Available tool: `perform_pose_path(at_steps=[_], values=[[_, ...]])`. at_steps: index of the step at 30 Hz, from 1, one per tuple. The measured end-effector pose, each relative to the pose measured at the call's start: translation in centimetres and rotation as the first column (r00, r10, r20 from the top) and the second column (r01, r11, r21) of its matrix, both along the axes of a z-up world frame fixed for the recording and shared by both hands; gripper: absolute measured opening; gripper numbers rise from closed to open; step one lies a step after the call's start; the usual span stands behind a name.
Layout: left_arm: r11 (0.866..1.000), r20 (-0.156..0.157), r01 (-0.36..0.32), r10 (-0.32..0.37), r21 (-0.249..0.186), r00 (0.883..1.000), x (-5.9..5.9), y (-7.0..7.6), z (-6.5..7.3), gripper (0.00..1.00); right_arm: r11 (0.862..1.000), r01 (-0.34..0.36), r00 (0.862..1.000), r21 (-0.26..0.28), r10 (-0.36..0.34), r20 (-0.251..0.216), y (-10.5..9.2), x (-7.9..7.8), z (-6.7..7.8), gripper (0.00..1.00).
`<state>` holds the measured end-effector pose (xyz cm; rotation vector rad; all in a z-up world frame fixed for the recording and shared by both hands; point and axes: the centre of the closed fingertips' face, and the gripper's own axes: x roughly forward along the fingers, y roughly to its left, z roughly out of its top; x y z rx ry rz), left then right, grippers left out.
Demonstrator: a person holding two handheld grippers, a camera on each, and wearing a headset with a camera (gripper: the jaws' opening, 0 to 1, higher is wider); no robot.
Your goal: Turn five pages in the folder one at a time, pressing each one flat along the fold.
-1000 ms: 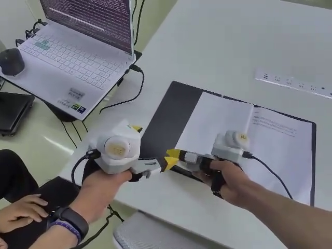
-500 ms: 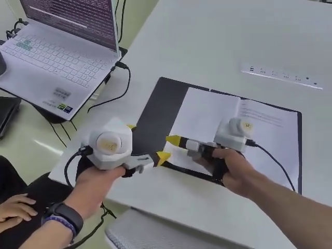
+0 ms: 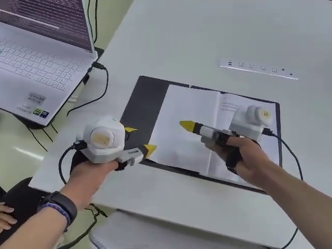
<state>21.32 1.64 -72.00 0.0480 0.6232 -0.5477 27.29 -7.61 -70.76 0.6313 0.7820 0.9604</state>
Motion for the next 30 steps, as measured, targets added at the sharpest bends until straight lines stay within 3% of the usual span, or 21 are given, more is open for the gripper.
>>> perform_pose_path(at_steps=[9,17,20,28,29,30], values=[[0.998,-0.054,0.067,-0.067,0.003,0.996,0.1,-1.9,-2.9,0.29,0.998,0.060,0.998,-0.014,-0.061,-0.008,-3.5,0.1,-0.4,0.30],[0.994,-0.077,0.104,-0.103,0.015,0.992,0.0,-2.7,-5.0,0.19,0.996,0.088,0.996,-0.019,-0.088,-0.015,-5.5,-0.4,-1.1,0.29],[0.990,-0.096,0.130,-0.125,0.044,0.987,-0.1,-2.7,-5.8,0.15,0.995,0.102,0.994,-0.024,-0.102,-0.025,-6.2,-0.5,-1.6,0.29],[0.990,-0.099,0.127,-0.120,0.065,0.988,-0.5,-2.6,-5.8,0.09,0.993,0.116,0.993,-0.028,-0.117,-0.034,-7.3,-0.6,-2.1,0.27],[0.988,-0.102,0.133,-0.125,0.076,0.987,-0.7,-2.6,-5.9,0.08,0.993,0.116,0.993,-0.029,-0.117,-0.035,-7.4,-0.6,-2.2,0.27],[0.982,-0.115,0.151,-0.137,0.116,0.984,-1.0,-2.3,-6.3,0.08,0.993,0.116,0.992,-0.031,-0.117,-0.037,-7.6,-0.6,-2.3,0.27]])
